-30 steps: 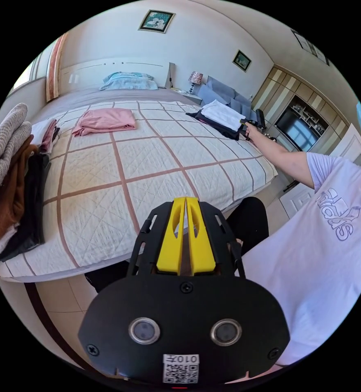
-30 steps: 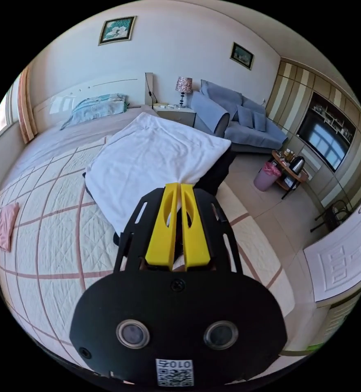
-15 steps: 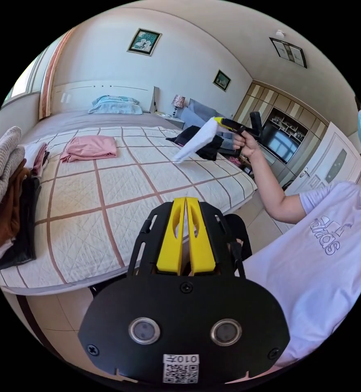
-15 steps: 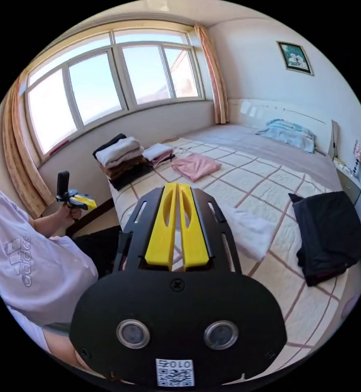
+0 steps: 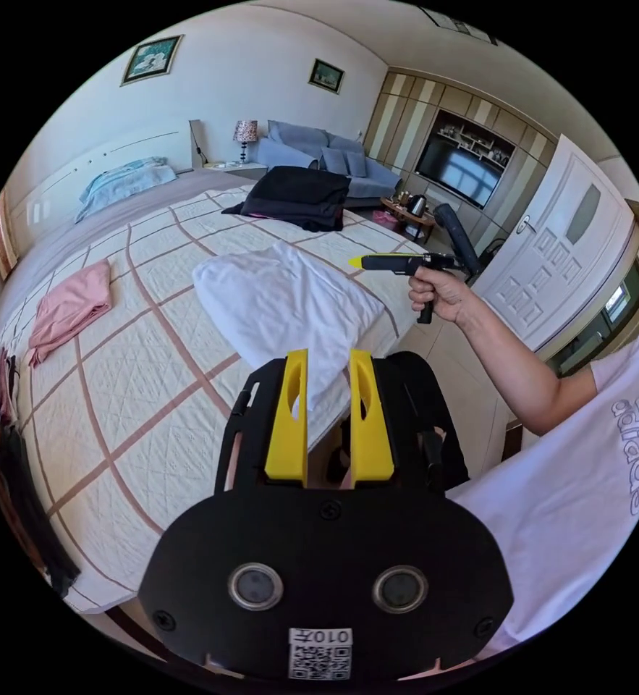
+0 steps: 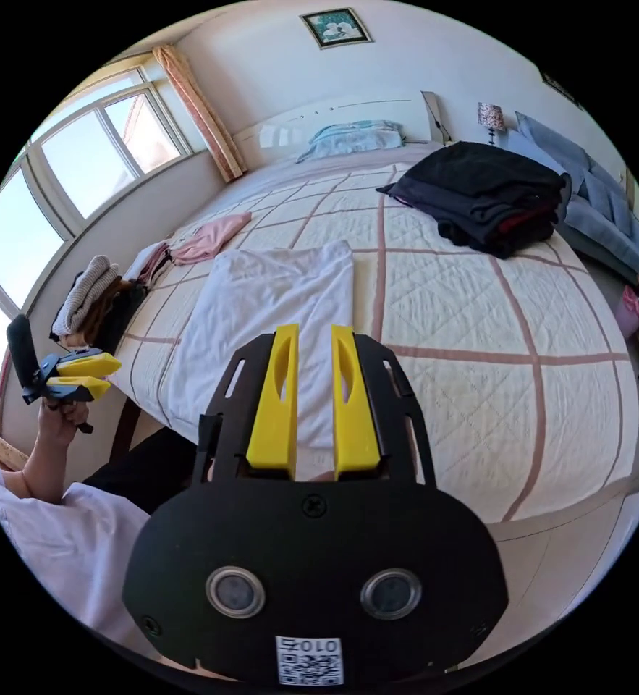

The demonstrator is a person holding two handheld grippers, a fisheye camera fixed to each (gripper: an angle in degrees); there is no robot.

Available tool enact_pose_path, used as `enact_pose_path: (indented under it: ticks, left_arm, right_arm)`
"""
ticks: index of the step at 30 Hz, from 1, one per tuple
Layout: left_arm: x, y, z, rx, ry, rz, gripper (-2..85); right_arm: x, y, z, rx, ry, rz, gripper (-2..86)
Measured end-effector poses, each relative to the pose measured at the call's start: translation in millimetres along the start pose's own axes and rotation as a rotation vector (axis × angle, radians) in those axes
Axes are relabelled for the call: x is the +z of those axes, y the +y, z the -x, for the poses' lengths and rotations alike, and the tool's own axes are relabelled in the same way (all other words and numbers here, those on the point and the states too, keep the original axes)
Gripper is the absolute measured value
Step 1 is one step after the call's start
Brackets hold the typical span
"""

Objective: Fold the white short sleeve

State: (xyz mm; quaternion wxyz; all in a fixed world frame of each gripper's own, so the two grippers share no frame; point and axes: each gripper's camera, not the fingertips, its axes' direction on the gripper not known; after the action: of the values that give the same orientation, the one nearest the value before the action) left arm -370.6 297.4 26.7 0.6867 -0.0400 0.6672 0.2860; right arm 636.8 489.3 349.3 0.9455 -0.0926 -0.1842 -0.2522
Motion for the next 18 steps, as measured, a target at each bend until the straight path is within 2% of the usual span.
enact_pose_path:
  ticks: [10,13,18]
  left_arm:
    - [-4,-29,22,-0.054,0.027,-0.072,7.8]
    - [-10,-29,37,-0.084,0.042,-0.086,8.0]
    - [-34,-23,57,-0.087,0.035,-0.143,7.9]
  right_arm:
    - [46,-25,-19,0.033,0.016,0.152,6.8]
    - [31,-38,-26,0.084,-0.006,0.118,8.9]
    - [33,-73,-25,0.05,-0.001,0.117,10.0]
